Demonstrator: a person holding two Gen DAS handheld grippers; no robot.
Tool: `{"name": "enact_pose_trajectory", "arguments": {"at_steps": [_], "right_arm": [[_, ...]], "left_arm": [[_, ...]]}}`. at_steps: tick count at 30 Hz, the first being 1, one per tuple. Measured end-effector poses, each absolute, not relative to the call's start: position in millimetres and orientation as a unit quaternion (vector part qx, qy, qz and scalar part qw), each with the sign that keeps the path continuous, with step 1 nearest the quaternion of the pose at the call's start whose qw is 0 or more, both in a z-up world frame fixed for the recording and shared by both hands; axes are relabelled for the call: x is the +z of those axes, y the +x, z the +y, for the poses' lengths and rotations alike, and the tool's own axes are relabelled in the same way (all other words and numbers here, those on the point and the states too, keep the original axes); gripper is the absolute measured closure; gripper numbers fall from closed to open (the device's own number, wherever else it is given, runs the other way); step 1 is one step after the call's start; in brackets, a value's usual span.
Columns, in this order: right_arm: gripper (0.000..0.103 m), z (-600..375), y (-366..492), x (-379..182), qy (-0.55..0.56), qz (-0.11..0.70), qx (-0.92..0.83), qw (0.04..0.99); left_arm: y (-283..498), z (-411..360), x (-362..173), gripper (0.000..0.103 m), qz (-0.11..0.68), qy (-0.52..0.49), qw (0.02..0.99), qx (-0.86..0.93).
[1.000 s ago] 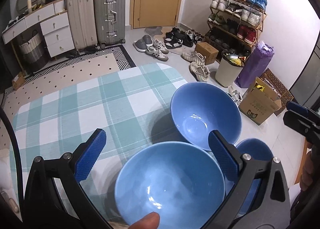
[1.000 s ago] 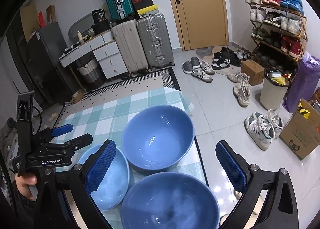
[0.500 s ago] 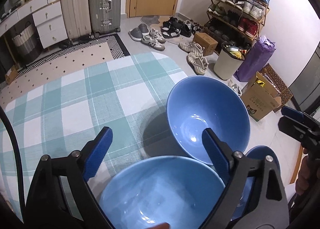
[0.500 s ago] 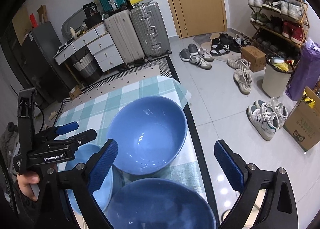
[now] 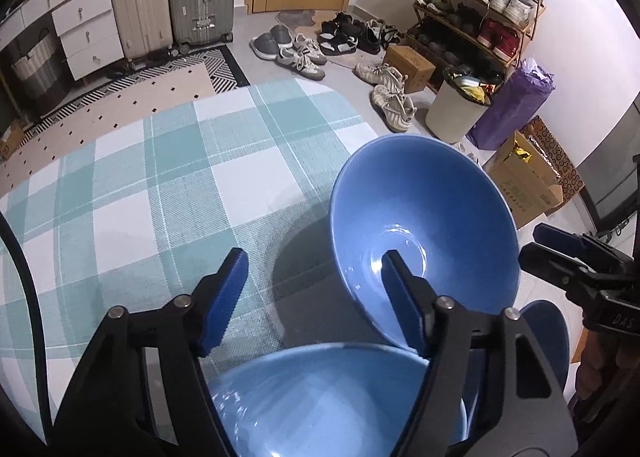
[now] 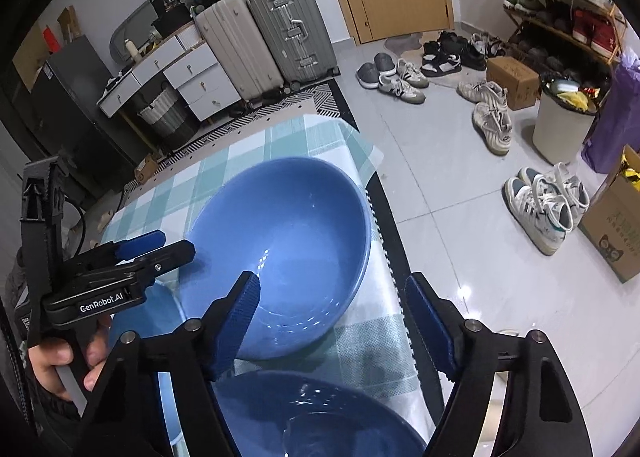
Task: Organize plates and bowls
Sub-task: 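Close both grippers on the rim of the blue bowl, then lift the blue bowl and carry it toward another blue bowl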
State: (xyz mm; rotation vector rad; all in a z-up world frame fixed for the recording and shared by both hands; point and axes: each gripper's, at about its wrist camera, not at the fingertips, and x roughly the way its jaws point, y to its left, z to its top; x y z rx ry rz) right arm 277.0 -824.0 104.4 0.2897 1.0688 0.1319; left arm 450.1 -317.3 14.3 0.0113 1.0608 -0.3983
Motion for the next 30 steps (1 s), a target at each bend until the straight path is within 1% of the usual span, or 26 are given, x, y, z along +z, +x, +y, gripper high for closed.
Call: {"name": "enact_pose_trajectory", "arguments": {"at_steps": [3,4,6,7,9,10,12,15,16,17,18,20,25,30], "right_arm": [[0.031,-824.2,280.3,97.1,0.141,0.512,0.062,0.845],[0.033,-824.2,281.5,95.2,0.141,0.513,0.063,0.844],[0.039,-824.3,283.2,90.5,0.144,0.517,0.068,0.841],[0.043,-823.4,283.7,89.6,0.142,0.517,0.068,0.841],[0.046,-822.5,283.3,88.7,0.136,0.517,0.07,0.842],[0.049,-821.9,283.6,87.8,0.135,0.517,0.073,0.842],[0.055,-820.5,284.4,86.0,0.132,0.517,0.077,0.842],[0.065,-819.9,286.0,83.6,0.13,0.519,0.076,0.841],[0.071,-820.5,285.9,83.5,0.129,0.518,0.074,0.842],[0.074,-820.4,286.1,83.3,0.128,0.518,0.071,0.843],[0.075,-820.7,286.4,82.9,0.126,0.518,0.067,0.843],[0.081,-821.5,286.3,82.5,0.128,0.517,0.063,0.844],[0.087,-827.3,286.2,80.3,0.143,0.515,0.062,0.843],[0.087,-830.5,285.9,82.4,0.151,0.509,0.061,0.845]], "left_arm": [[454.7,-320.9,6.6,0.043,0.508,0.003,0.84,-0.19],[456.5,-322.3,3.9,0.045,0.51,0.002,0.839,-0.191],[459.5,-324.1,-0.7,0.052,0.514,0.002,0.836,-0.192],[461.1,-324.9,-2.7,0.054,0.515,0.001,0.835,-0.193],[464.2,-325.9,-6.3,0.061,0.516,-0.004,0.834,-0.196],[465.7,-326.9,-8.3,0.063,0.517,-0.007,0.832,-0.199],[467.2,-327.8,-11.2,0.075,0.52,-0.008,0.829,-0.203],[468.9,-329.2,-15.1,0.081,0.523,-0.012,0.826,-0.21],[467.7,-329.3,-14.5,0.083,0.522,-0.013,0.826,-0.212],[467.6,-330.5,-14.4,0.086,0.522,-0.013,0.825,-0.215],[467.6,-331.8,-14.2,0.09,0.521,-0.011,0.825,-0.217],[465.7,-334.9,-12.4,0.093,0.517,-0.004,0.828,-0.218],[461.5,-335.9,-9.3,0.093,0.515,-0.005,0.83,-0.216],[459.3,-336.4,-3.1,0.093,0.509,-0.009,0.833,-0.218]]}}
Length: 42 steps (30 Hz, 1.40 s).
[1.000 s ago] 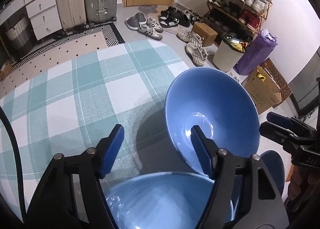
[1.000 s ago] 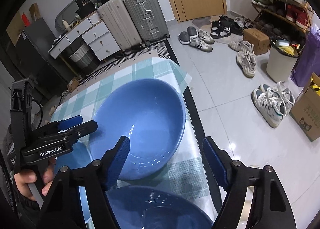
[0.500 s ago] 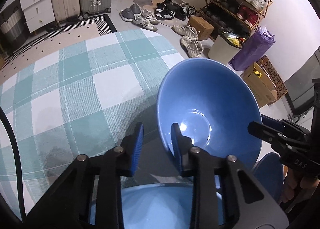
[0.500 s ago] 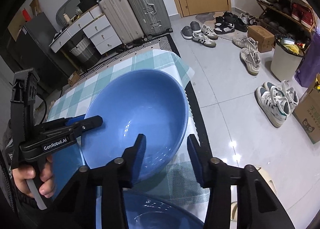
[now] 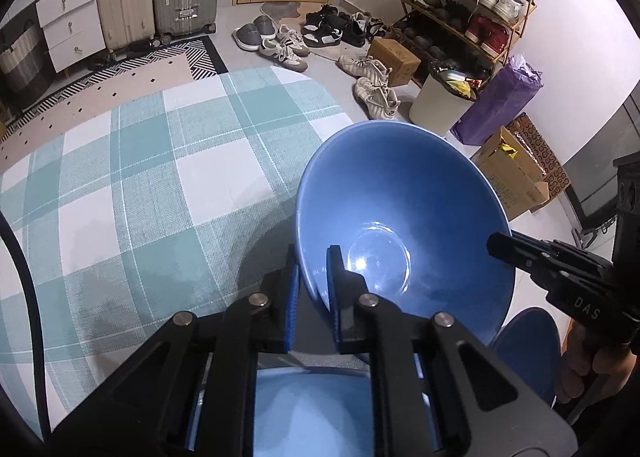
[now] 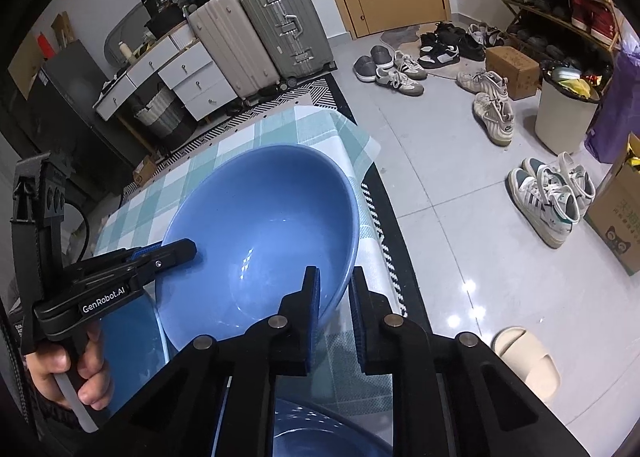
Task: Organize plates and bowls
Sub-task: 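Lift the blue bowl and carry it toward another blue bowl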
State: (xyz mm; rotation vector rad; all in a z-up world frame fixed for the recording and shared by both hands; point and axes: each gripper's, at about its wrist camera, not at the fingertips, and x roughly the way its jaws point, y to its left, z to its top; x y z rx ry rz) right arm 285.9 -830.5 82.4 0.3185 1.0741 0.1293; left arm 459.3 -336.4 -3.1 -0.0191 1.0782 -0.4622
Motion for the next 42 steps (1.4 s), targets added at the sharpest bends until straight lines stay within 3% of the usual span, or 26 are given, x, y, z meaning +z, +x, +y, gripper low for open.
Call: {"name": "enact_pose_trajectory", "arguments": {"at_steps": [16,42], "right_arm": [[0.087,-832.2,272.5,115.5,0.148,0.477,0.053,0.865],[0.087,-814.2,199.0,213.0,0.14,0.415,0.073,0.896]], "left_arm": [[436.9,-337.9,41.4,0.093,0.474,-0.009,0.851,-0.226],[331.6,-321.2,162.6,0.093,0.416,0.001,0.882,-0.223]]}}
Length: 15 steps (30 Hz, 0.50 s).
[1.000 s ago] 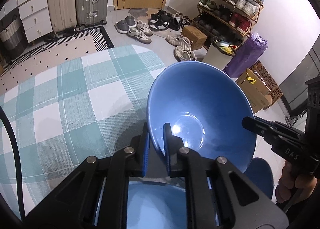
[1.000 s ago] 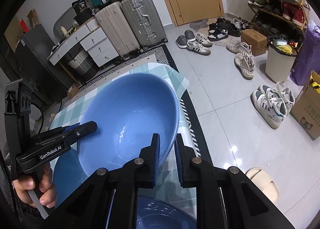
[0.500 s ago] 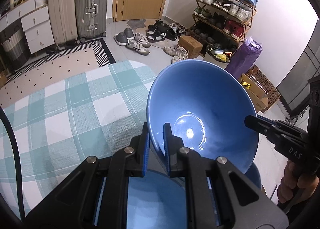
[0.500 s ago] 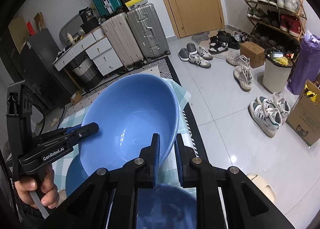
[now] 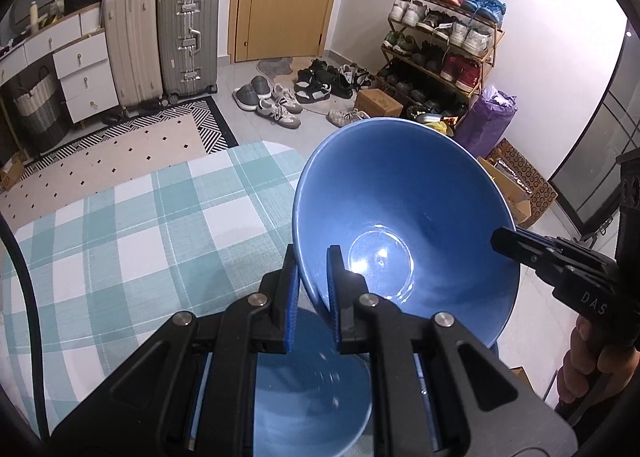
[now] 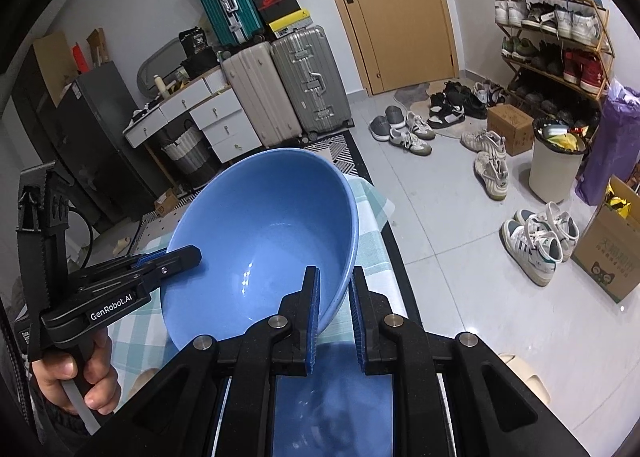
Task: Organize plates and bowls
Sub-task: 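Lift the blue bowl and carry it toward another blue bowl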
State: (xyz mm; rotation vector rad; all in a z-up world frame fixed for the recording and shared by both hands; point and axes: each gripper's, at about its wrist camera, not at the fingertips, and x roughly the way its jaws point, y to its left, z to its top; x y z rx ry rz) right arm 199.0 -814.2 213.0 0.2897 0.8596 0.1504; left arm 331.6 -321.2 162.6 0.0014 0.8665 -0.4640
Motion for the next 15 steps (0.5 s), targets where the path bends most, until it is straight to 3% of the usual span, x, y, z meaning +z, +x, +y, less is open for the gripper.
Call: {"name": "enact_pose_trajectory", "arguments": {"at_steps": [15], "right_arm": [[0.087,-785.2,169.5,239.4,0.136,0.393,0.105,0.903]], "left_arm": [[265.9,-286.4,207.1,0.093,0.4,-0.007,0.894,-0.203]]}}
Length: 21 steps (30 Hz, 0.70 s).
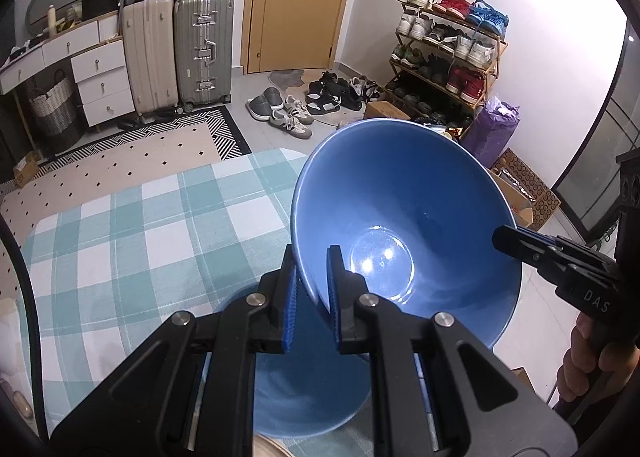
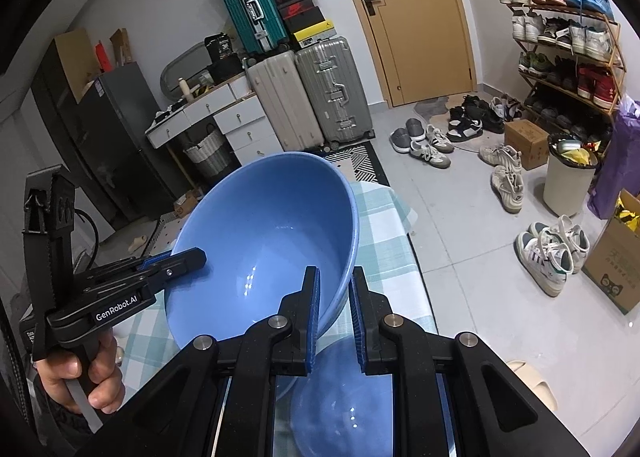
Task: Organize plates and bowls
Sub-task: 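Lift the blue bowl and carry it toward another blue bowl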
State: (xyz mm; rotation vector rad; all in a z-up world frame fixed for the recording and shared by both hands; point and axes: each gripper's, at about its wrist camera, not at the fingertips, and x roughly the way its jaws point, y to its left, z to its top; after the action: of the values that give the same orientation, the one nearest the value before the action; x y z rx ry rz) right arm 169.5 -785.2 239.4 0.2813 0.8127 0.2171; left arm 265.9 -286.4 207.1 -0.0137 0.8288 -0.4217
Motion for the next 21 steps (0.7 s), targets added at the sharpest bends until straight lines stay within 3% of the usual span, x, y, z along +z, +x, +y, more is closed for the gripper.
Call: {"name": "enact_pose_trajectory", "arguments": {"at_steps": [21], "right_arm": [[0.087,-750.4,148.2,233.1,0.115,0.403,0.129,0.898]], "left_arm": [[216.5,-247.3,205.9,0.093,0.395,-0.015,0.9,-0.183]]}}
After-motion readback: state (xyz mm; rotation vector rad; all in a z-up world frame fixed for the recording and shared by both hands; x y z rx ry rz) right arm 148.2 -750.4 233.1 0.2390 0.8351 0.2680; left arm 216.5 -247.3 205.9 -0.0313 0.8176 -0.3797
